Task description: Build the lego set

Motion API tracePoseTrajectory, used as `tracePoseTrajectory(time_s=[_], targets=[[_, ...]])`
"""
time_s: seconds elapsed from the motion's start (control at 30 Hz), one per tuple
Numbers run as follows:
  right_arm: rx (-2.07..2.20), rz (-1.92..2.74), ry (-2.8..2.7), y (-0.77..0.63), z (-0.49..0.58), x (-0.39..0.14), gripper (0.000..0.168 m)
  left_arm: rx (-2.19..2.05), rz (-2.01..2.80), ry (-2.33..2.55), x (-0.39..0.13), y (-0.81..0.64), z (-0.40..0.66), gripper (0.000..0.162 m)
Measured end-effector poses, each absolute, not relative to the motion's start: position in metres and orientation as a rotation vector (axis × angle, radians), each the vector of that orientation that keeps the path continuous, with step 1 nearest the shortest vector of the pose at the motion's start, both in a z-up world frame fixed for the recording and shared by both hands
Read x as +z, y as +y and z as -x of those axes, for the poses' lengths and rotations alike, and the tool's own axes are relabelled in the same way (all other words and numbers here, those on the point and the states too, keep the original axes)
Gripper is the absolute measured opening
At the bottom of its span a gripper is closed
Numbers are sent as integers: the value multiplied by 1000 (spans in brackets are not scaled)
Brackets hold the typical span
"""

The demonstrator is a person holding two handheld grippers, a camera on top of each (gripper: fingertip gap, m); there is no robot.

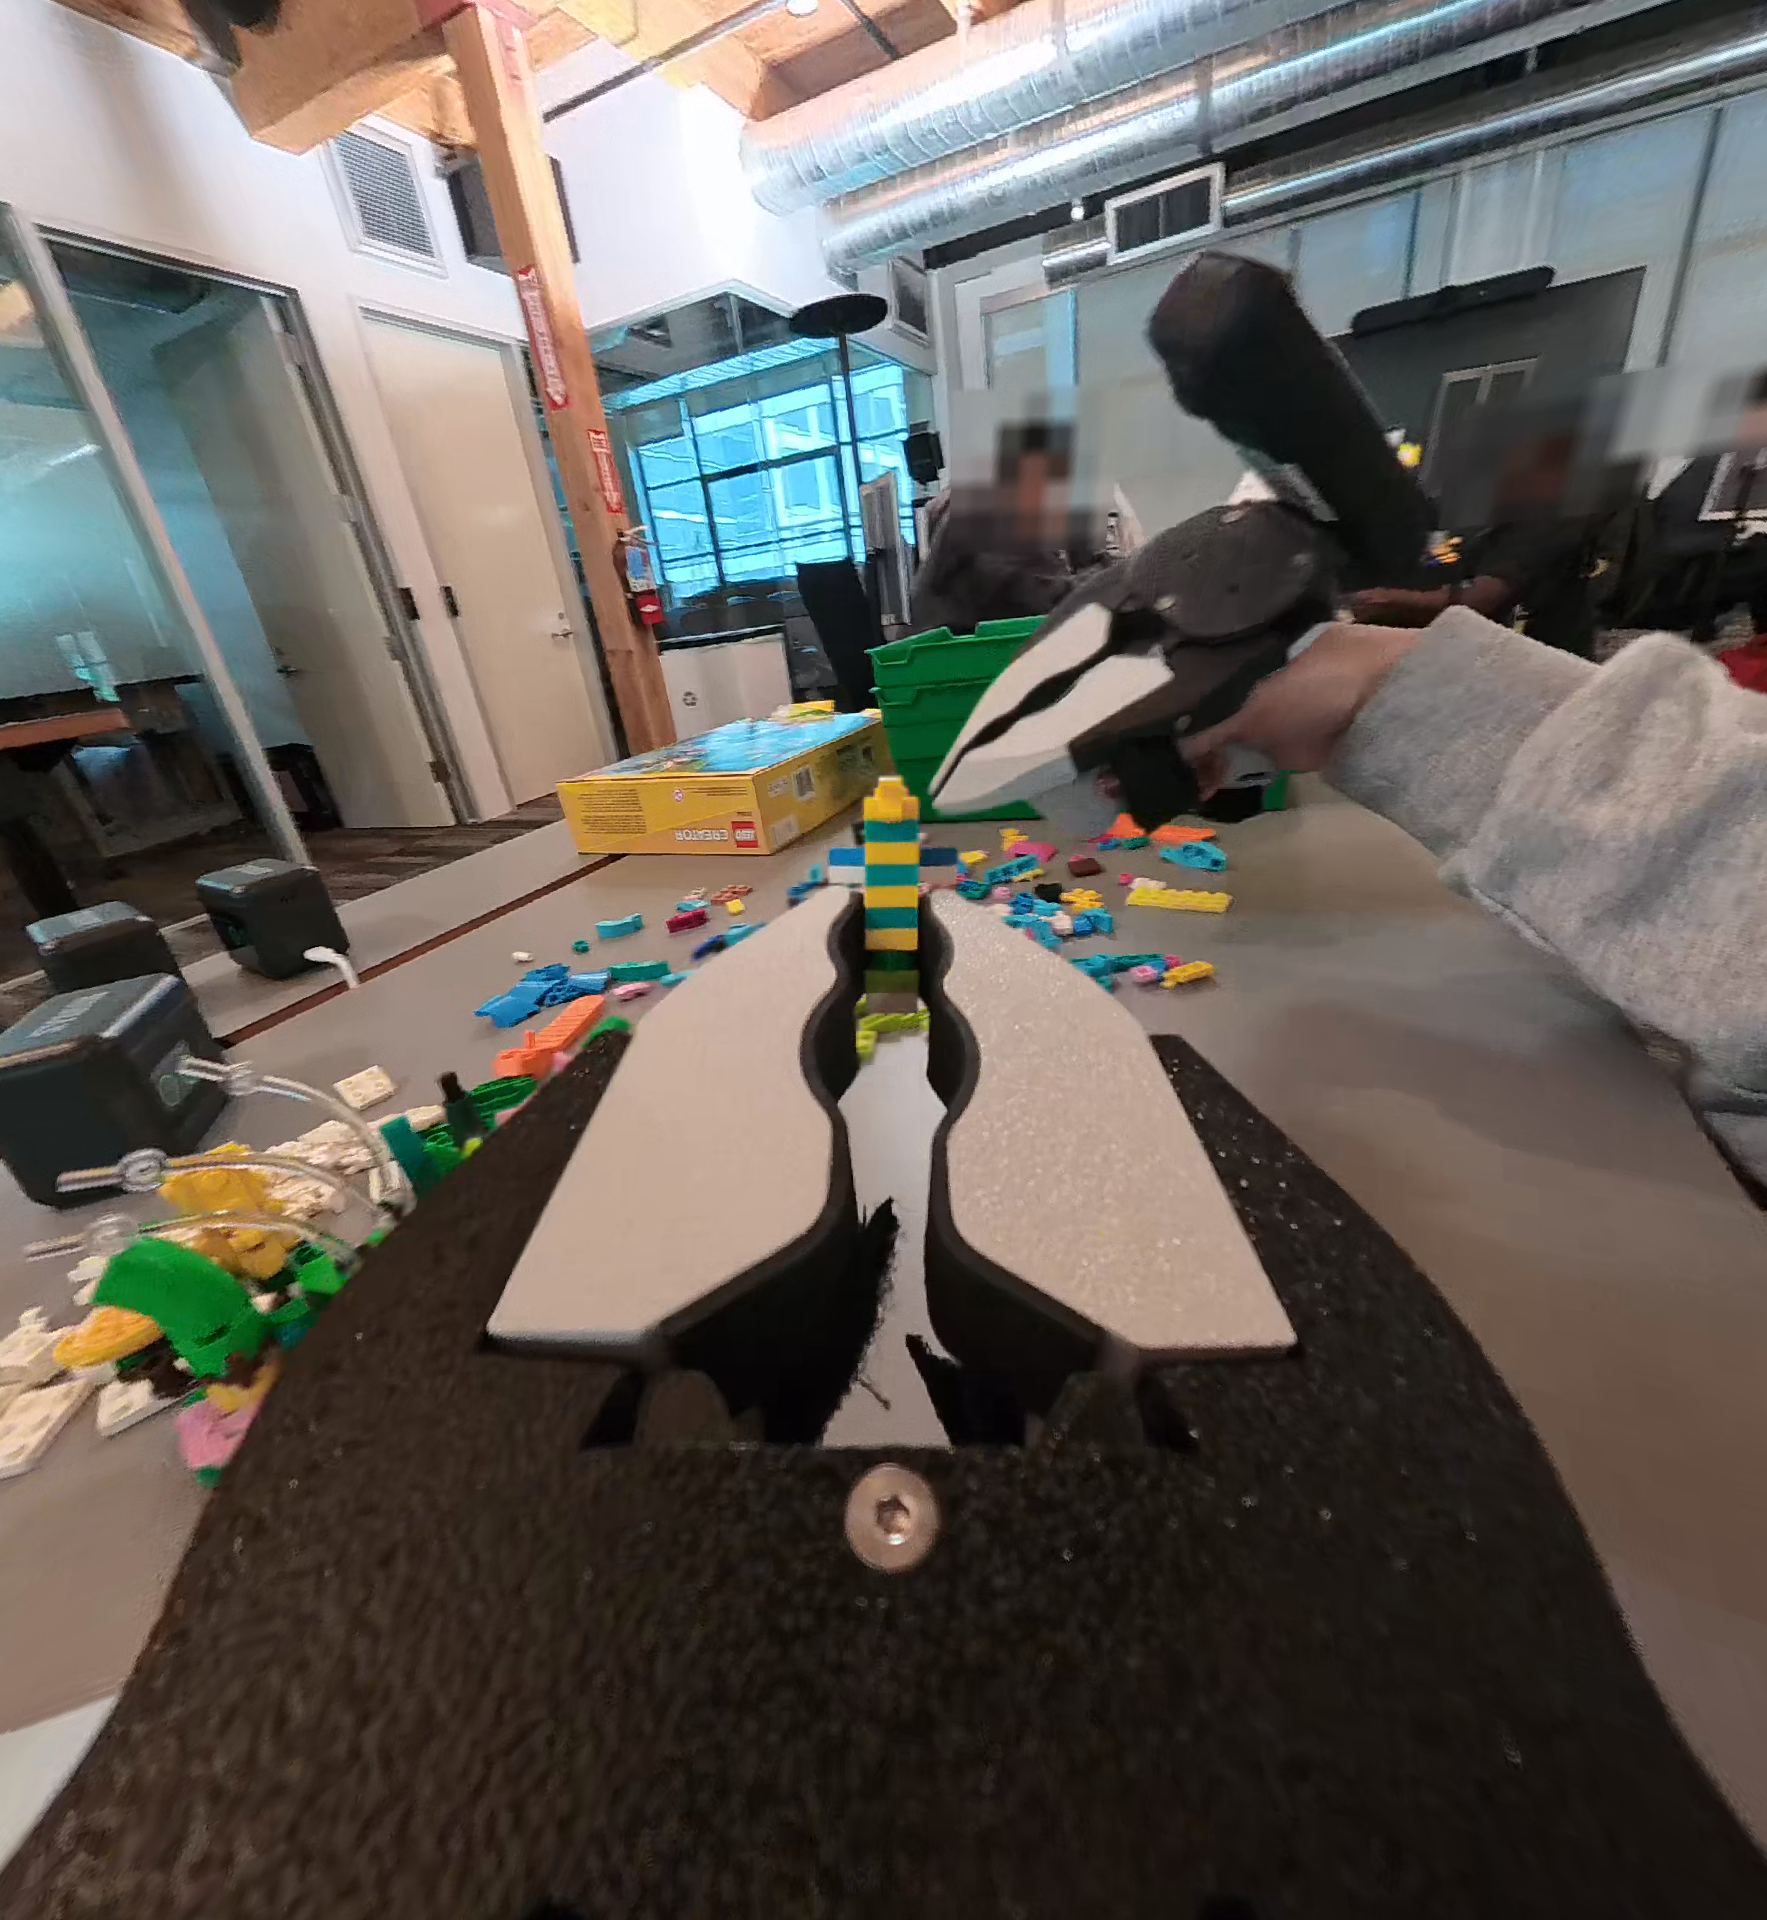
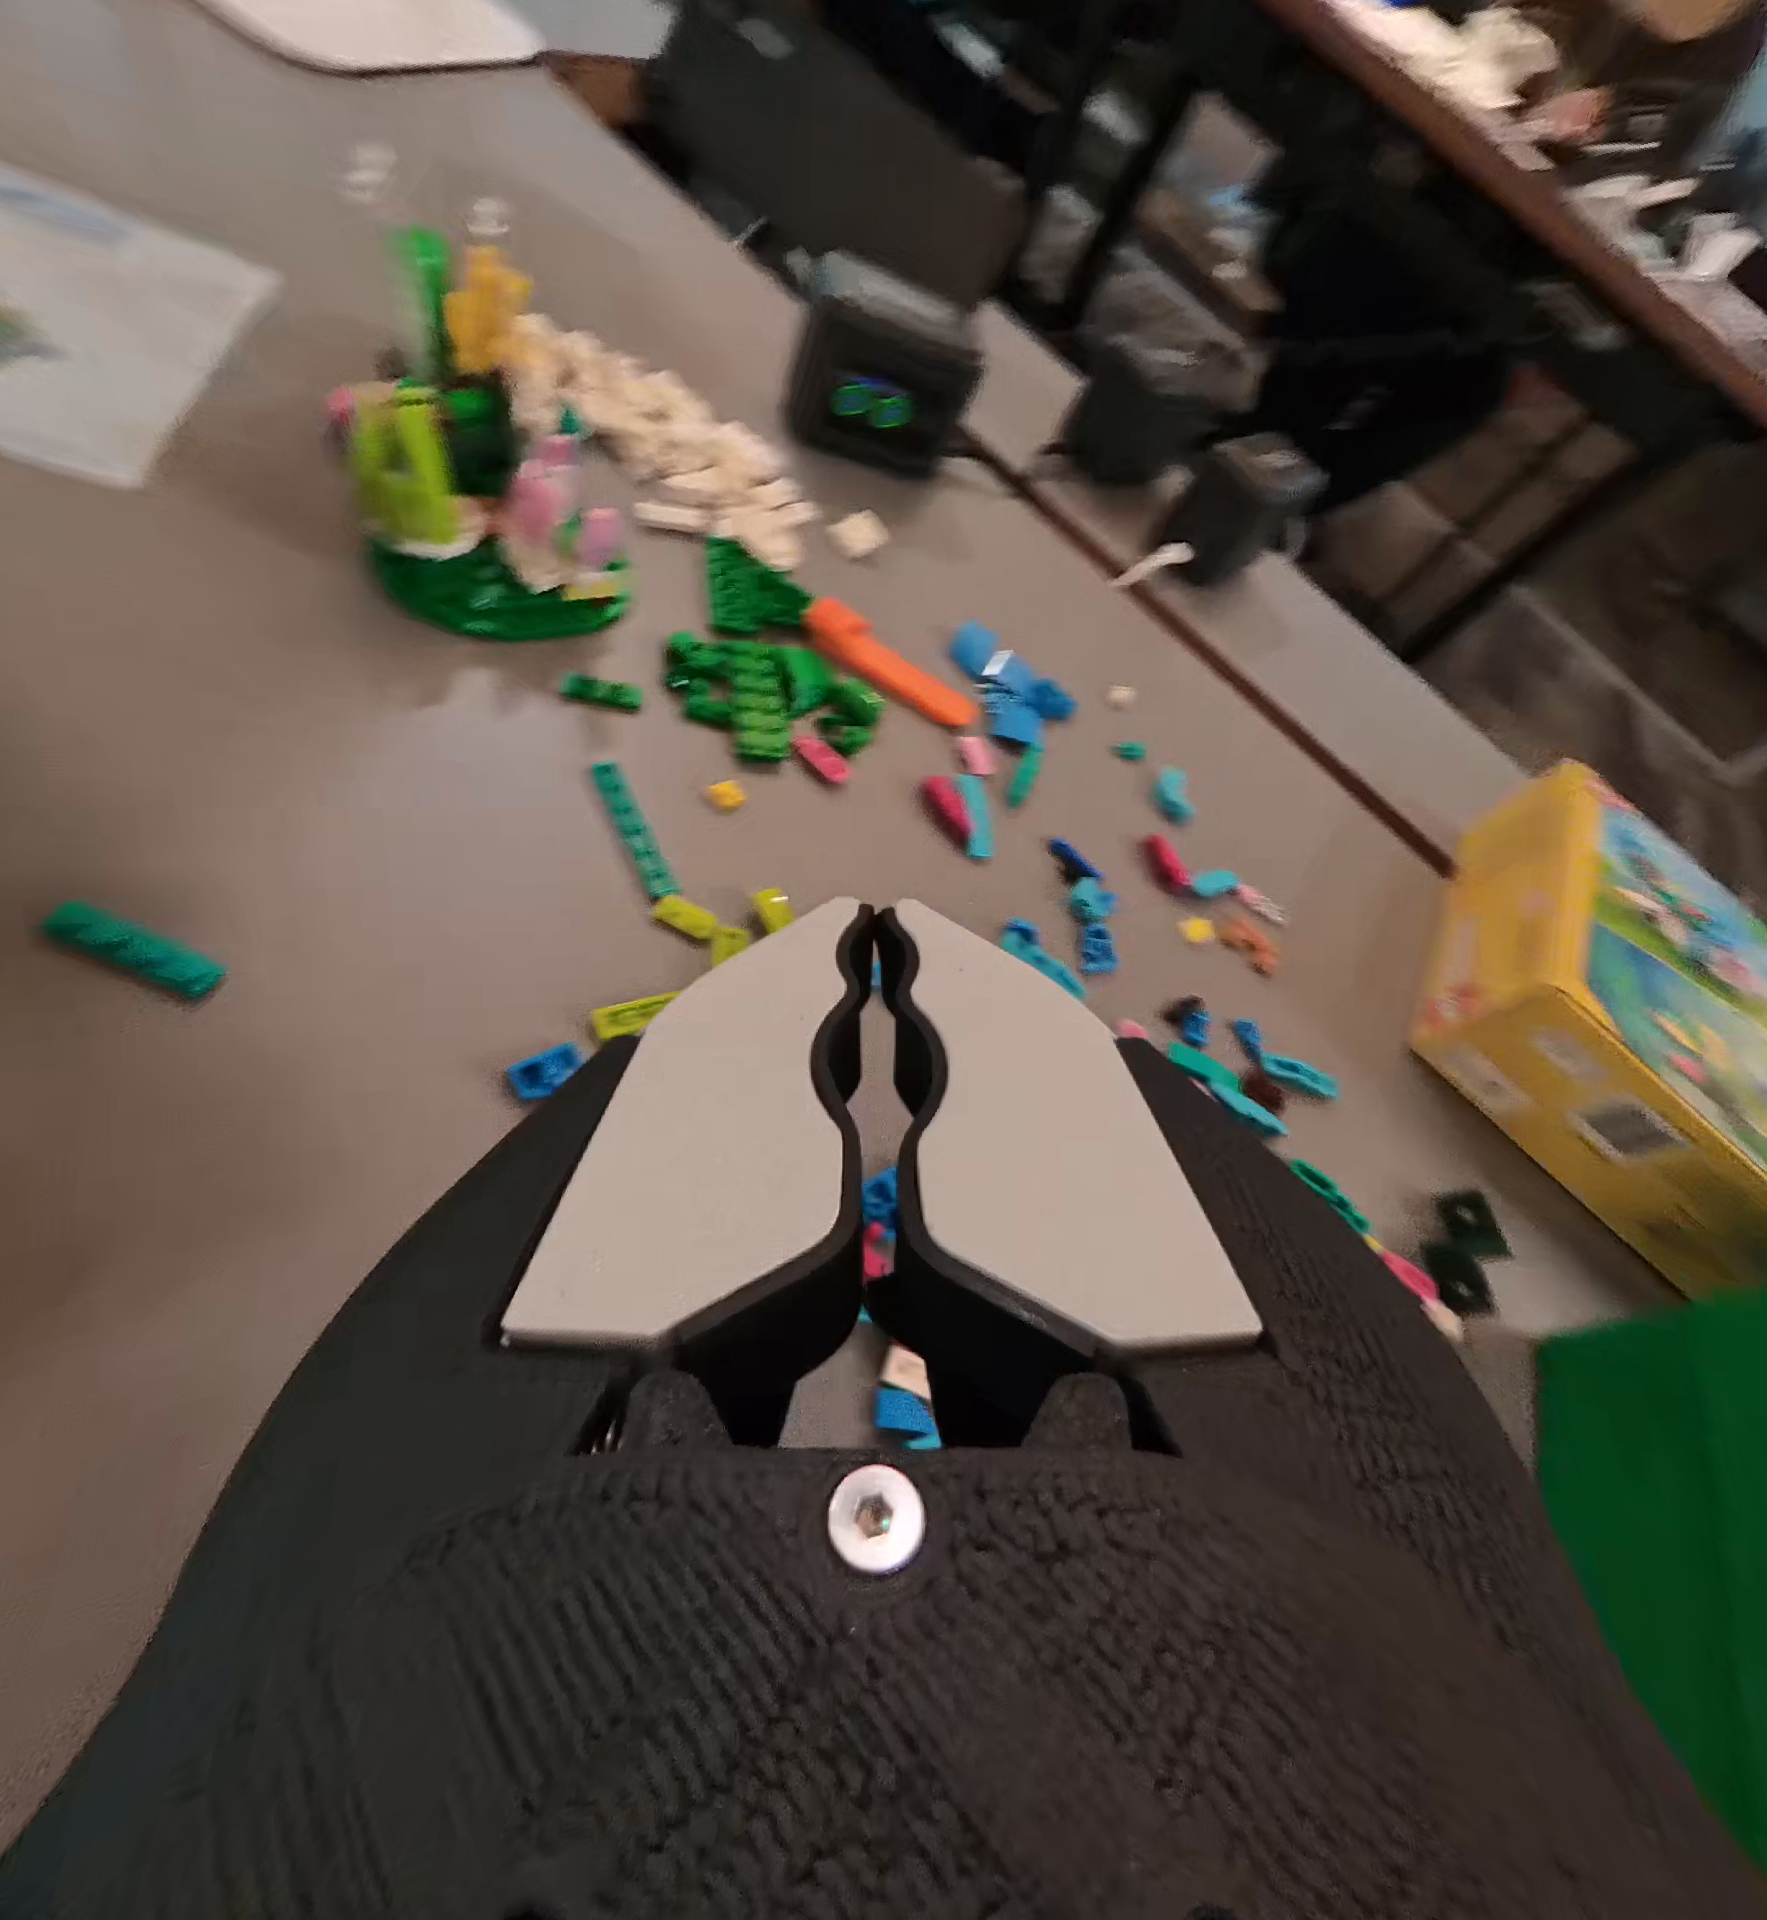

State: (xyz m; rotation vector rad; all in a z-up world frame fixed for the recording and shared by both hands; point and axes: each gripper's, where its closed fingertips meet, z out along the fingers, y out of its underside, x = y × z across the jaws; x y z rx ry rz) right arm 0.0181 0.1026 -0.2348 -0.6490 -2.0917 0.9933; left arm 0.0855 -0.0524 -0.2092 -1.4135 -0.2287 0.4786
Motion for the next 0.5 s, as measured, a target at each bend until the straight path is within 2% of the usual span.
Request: tracePoseTrajectory(time_s=[0.17,0.37,0.5], targets=[[879,406,-2469,67,-25,-269,2,409,1401,-208,-208,-51,-88,8],[605,45,-2745,53,-12,-302,20,349,1377,-247,-207,-55,-83,8],[404,-79,-2893,62,-11,-317,21,329,1367,-262,-206,-57,-81,8]])
